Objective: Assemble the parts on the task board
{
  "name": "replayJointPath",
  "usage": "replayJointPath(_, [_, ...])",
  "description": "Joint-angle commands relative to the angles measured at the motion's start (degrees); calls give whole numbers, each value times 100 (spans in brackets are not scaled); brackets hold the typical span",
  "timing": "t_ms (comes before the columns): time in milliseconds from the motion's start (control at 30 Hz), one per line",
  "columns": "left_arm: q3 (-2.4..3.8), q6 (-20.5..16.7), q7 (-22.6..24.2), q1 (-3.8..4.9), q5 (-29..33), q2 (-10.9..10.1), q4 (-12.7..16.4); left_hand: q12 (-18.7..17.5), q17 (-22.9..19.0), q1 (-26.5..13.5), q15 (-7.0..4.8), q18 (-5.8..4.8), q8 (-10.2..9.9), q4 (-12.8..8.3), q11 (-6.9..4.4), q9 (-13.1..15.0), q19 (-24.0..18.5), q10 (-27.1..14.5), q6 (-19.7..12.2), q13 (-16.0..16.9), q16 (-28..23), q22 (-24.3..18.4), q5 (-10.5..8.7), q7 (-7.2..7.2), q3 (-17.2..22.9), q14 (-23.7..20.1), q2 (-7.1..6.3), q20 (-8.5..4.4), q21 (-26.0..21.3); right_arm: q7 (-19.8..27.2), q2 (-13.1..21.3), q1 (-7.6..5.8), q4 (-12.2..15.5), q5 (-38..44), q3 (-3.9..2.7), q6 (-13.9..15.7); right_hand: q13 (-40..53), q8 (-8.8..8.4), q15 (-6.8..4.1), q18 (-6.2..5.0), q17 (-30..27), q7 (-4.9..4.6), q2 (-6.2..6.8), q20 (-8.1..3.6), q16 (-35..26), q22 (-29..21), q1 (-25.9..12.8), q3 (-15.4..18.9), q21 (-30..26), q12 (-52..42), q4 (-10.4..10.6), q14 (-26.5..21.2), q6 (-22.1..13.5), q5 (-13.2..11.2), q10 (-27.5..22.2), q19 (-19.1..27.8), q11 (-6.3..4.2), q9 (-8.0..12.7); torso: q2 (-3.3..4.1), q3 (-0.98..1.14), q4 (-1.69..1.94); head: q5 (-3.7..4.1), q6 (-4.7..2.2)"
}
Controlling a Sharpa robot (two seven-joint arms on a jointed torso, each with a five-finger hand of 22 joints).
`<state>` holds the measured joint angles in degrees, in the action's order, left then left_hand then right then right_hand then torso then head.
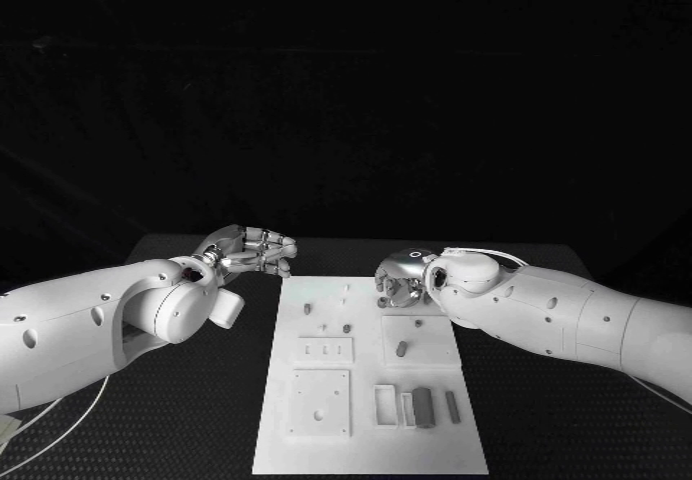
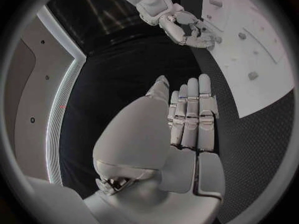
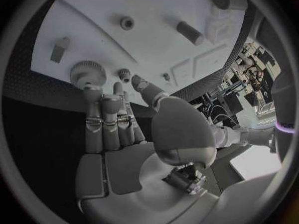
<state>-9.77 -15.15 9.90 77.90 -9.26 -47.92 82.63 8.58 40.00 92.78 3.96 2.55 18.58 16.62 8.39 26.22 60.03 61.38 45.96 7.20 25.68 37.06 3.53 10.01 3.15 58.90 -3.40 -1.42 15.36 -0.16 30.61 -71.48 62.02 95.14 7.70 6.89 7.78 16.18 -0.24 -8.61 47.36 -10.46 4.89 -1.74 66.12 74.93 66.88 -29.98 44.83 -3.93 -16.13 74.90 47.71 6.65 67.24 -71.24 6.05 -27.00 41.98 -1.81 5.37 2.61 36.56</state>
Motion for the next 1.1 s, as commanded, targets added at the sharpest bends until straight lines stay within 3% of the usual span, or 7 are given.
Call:
replayJointPath(33, [10,76,34,30,-21,-2,31,-27,10,-63,-7,99,-36,6,30,-6,-12,1,-4,-5,-37,7,-25,35,6,28,3,-31,-25,-73,-23,18,-63,174,0,-31,-12,-25,44,-639,-9,-3,-7,-50,24,126,-77,-48,37,7,-5,-10,-37,9,-130,-27,67,7,66,-15,23,13,-6])
replayJointPath(367, [13,76,22,69,-21,-33,71,-40,31,-82,-7,95,-43,6,33,-10,-12,4,-5,-5,-52,12,-25,42,16,29,-5,-34,-28,-96,-21,23,-54,198,-1,-78,-19,-19,44,-639,-20,-4,-6,-56,39,123,-121,-75,41,1,1,-17,-29,9,-130,-29,67,3,158,-36,64,30,-18])
replayJointPath(1100, [13,108,-10,79,-21,-34,26,-64,69,-117,-7,90,-56,5,37,-17,-15,6,-7,-5,-78,22,-26,47,34,30,-18,-37,-35,-144,-66,67,-103,289,1,-125,20,56,-9,-639,-55,-2,-20,-79,117,125,-233,-151,79,-69,-2,-21,92,6,18,-54,12,-37,274,-24,71,74,-82])
